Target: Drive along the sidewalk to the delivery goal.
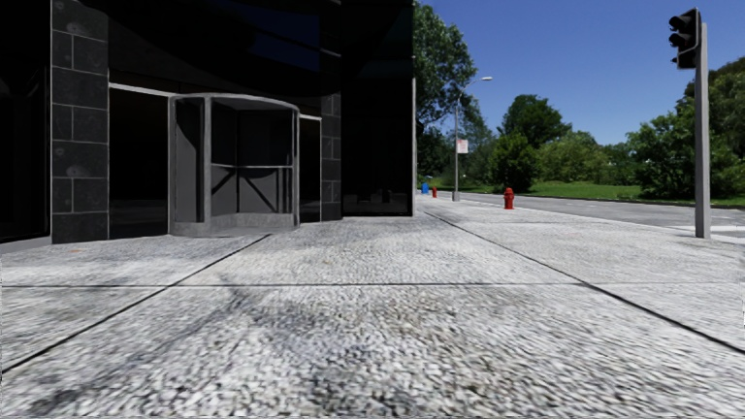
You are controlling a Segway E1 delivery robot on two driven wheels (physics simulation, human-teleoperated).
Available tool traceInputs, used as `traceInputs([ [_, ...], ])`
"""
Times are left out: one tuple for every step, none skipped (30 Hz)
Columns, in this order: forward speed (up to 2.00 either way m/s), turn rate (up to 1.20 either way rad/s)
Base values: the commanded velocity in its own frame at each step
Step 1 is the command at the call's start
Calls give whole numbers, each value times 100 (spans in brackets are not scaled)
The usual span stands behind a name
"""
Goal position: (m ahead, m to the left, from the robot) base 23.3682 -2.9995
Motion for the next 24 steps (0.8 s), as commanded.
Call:
traceInputs([
  [200,-97],
  [200,-99],
  [200,-99],
  [200,-99],
  [200,-99],
  [200,-99],
  [200,-99],
  [200,-99],
  [200,-99],
  [200,-99],
  [200,-96],
  [200,-77],
  [200,-31],
  [200,-10],
  [200,-10],
  [200,-5],
  [200,-4],
  [200,-2],
  [200,0],
  [200,0],
  [200,0],
  [200,0],
  [200,0],
  [200,0],
])
